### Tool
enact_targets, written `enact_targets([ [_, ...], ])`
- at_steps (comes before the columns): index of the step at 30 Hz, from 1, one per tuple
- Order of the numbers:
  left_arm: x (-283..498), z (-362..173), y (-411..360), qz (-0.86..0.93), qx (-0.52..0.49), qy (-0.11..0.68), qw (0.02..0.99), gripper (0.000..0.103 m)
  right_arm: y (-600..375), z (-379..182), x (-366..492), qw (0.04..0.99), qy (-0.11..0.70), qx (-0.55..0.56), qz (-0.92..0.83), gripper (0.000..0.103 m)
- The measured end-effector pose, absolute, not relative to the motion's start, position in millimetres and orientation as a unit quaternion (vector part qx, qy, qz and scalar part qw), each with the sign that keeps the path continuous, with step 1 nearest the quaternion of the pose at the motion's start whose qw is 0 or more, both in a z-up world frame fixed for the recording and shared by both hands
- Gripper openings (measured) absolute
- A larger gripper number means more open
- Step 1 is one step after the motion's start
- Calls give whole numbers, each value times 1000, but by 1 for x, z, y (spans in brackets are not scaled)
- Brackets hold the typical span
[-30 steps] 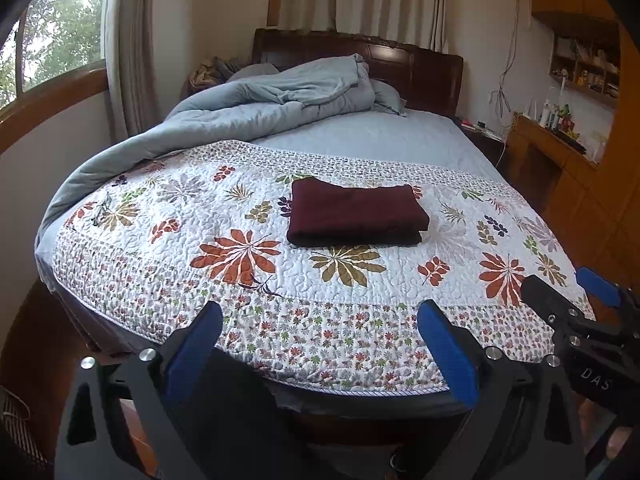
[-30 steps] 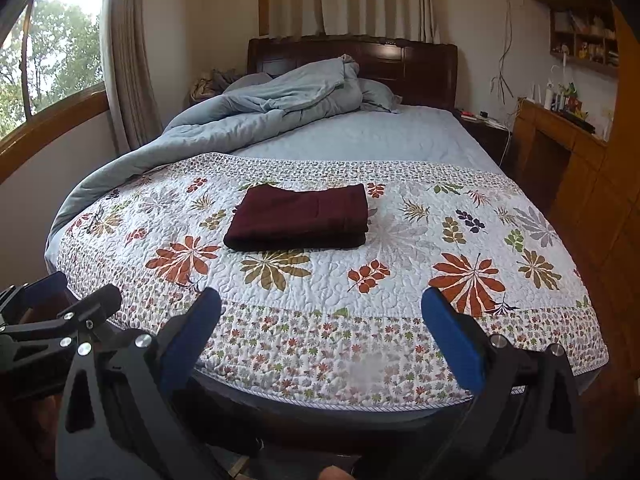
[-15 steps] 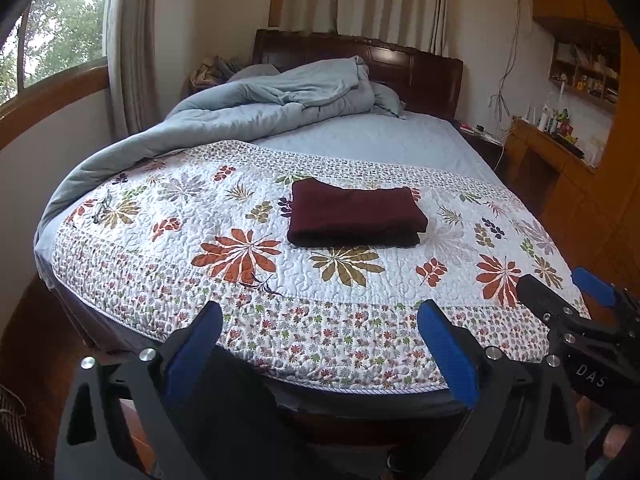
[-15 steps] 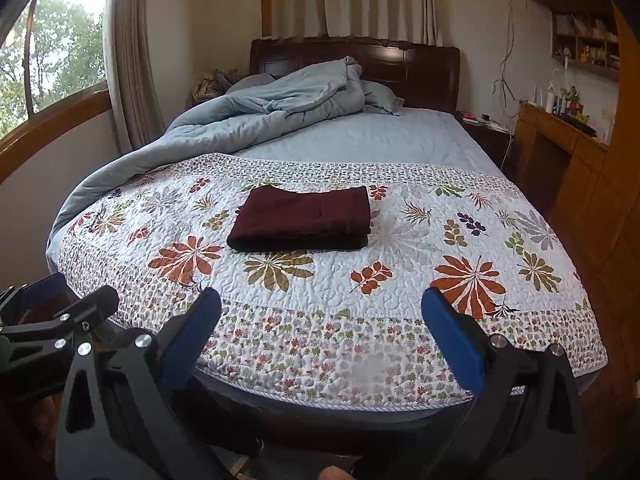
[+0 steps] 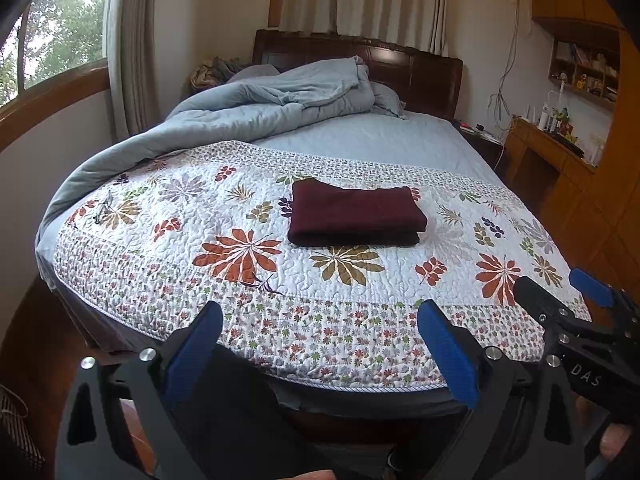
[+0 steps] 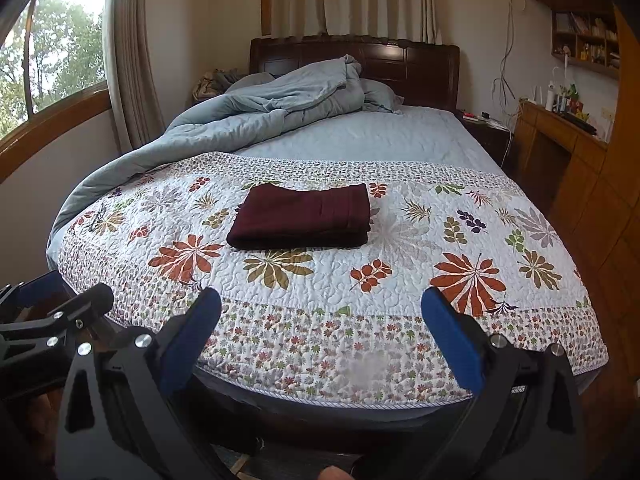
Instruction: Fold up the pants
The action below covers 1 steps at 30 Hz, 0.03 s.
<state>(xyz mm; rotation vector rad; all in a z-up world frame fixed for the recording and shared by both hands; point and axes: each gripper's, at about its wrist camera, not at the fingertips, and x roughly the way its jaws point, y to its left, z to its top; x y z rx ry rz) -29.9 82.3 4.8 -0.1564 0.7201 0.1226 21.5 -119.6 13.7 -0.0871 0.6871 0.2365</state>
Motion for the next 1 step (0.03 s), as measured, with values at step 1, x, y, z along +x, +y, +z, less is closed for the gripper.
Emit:
enact_targets([
  [1, -30, 5, 82, 59, -76, 352, 931, 98, -120, 14, 21, 934, 336, -42, 115, 100],
])
